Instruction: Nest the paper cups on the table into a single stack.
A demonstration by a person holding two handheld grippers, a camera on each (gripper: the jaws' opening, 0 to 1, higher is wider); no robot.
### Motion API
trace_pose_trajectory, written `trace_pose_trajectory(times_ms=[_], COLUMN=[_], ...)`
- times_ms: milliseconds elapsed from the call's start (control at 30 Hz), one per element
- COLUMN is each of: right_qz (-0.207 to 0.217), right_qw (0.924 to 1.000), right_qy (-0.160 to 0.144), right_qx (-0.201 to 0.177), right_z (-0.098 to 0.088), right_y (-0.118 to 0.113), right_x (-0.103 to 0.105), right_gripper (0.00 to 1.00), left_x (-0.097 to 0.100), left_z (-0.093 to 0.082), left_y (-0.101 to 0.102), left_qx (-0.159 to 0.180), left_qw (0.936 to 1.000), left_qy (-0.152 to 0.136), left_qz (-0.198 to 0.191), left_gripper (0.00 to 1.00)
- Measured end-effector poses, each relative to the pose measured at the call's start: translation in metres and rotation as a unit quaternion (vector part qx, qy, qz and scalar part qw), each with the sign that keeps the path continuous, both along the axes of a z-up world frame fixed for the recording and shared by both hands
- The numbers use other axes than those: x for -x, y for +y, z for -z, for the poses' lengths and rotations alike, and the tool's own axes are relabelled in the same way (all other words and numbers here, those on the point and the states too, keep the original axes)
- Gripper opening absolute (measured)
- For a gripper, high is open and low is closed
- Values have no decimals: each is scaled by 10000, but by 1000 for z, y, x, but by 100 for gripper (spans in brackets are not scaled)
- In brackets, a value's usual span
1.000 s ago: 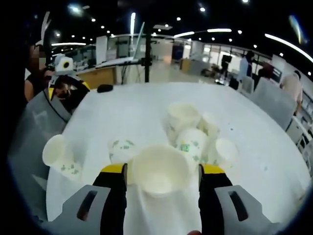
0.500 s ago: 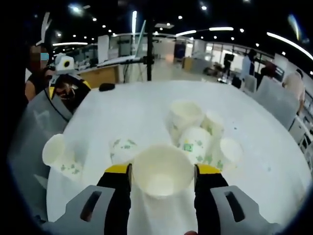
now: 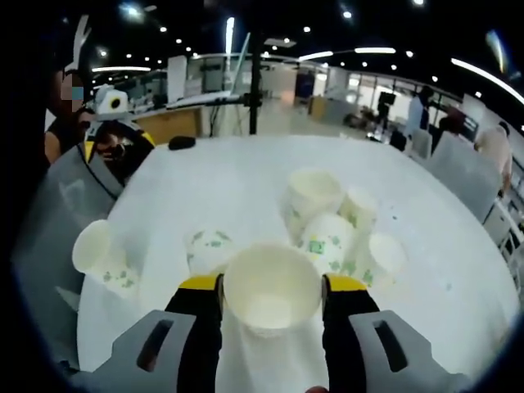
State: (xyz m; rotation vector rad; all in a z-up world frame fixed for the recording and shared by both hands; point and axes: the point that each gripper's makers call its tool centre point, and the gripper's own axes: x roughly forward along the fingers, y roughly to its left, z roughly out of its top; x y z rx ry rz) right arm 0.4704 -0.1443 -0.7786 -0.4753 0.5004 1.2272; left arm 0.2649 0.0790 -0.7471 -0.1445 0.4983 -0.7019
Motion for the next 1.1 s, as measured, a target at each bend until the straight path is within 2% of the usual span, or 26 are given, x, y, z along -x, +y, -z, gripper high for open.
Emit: trace_pose_trajectory(times_ms=[300,500,733,1100], right_qz=[98,142,186,56], right_qw=[9999,9999,9998,9999], right_qy=[20,67,119,14], right_qx=[-38,-24,14,121], right_z=[-2,4,7,7], right_y=[-4,-9,-10,-9], right_x=[6,12,12,12], right_gripper=[45,46,50,46], left_x=[0,2,3,4], left_z=[6,8,7,6], left_y=[5,5,4,3], left_qx=[8,2,-14,-28], left_qw=[10000,10000,10000,10000], left_qy=[-23,-19,-18,-20], left_qz=[23,35,30,34], left_gripper=[96,95,96,95])
